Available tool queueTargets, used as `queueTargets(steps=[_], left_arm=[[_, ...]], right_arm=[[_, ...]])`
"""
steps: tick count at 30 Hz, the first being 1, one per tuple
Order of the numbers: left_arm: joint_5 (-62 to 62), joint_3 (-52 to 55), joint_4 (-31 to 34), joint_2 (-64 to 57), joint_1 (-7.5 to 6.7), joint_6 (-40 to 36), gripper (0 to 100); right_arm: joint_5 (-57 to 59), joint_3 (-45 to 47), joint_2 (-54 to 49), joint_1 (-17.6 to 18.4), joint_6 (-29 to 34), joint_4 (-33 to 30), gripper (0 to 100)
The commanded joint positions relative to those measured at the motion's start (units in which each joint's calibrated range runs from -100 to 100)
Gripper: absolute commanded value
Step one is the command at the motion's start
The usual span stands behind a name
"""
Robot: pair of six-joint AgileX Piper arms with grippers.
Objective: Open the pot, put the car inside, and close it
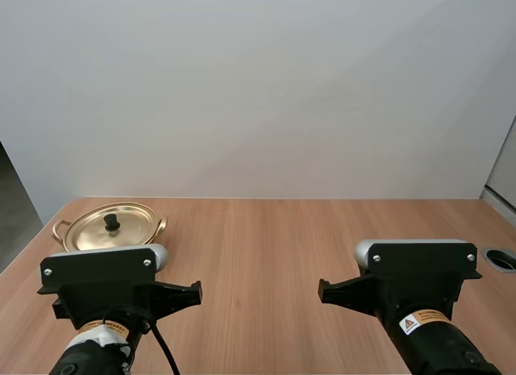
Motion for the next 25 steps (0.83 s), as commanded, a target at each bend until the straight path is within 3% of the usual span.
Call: queueTargets(steps=[1,4,25], left_arm=[[-0.1,0.0,-0.1,0.0,0.01,0.1,0],[-0.1,0.0,-0.1,0.0,0.01,0.1,0],[-0.1,0.0,-0.1,0.0,0.01,0.1,0]], right_arm=[[4.6,0.0,0.0,0.0,7.0,-5.9,0],[8.9,0.0,0.0,0.0,10.2,-6.7,0],[9.1,0.0,0.0,0.0,10.3,-6.7,0]])
